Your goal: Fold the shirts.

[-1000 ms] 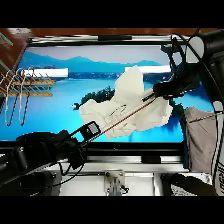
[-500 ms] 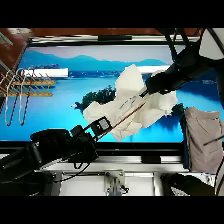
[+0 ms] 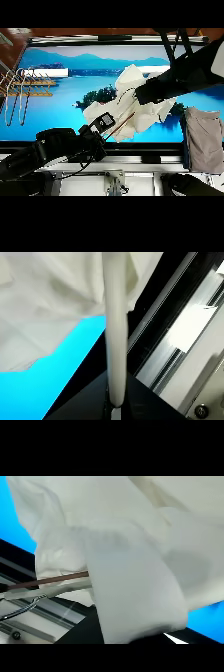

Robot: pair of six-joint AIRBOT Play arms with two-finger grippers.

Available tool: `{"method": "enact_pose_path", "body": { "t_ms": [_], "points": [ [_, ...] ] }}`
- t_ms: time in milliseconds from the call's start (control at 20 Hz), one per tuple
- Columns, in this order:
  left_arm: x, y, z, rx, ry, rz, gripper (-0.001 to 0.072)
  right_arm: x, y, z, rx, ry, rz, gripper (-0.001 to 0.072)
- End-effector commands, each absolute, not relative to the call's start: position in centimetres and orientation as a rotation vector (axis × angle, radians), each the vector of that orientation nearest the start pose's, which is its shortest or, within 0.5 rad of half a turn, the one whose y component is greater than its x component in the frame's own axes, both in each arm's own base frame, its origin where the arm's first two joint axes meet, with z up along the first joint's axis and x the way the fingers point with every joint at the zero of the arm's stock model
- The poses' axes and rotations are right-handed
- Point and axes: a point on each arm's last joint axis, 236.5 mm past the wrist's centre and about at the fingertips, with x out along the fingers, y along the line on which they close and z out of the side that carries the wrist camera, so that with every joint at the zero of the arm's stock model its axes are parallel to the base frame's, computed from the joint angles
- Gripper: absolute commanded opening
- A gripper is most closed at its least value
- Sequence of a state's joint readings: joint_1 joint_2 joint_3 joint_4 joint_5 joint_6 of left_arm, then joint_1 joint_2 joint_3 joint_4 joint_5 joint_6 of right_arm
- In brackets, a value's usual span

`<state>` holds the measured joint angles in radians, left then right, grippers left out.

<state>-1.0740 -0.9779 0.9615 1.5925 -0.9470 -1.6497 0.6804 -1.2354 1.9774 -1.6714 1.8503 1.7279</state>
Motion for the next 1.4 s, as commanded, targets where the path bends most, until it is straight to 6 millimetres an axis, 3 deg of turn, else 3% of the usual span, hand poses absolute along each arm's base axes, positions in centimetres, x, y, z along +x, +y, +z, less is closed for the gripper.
{"method": "enact_pose_path", "body": {
  "t_ms": [0,550,700,900,1150,1200,1300,1350],
  "points": [
    [19.0,-33.1,7.7,0.388,0.853,-0.93,0.0049,26.4,19.8,25.6,-0.253,1.083,0.433,0.0086],
    [19.5,-33.3,8.1,0.356,0.841,-0.922,0.005,25.8,20.7,25.6,-0.194,1.108,0.448,0.0086],
    [18.5,-31.5,6.6,0.51,0.885,-0.956,0.005,26.1,20.3,25.6,-0.213,1.098,0.436,0.0086],
    [16.4,-27.9,4.7,0.75,0.983,-1.014,0.005,27.3,18.3,26.0,-0.268,1.056,0.358,0.0086],
    [16.2,-27.7,5.6,0.784,0.938,-1.047,0.0049,27.0,18.7,26.0,-0.273,1.059,0.387,0.0086],
    [16.7,-28.1,5.8,0.744,0.925,-1.032,0.0049,26.8,18.9,25.9,-0.27,1.063,0.402,0.0111],
    [17.8,-29.2,6.6,0.639,0.897,-0.989,0.0049,26.5,19.1,26.1,-0.271,1.06,0.419,0.0475],
    [18.3,-29.5,7.0,0.597,0.889,-0.974,0.0049,26.4,18.8,26.5,-0.267,1.047,0.416,0.0474]
  ]
}}
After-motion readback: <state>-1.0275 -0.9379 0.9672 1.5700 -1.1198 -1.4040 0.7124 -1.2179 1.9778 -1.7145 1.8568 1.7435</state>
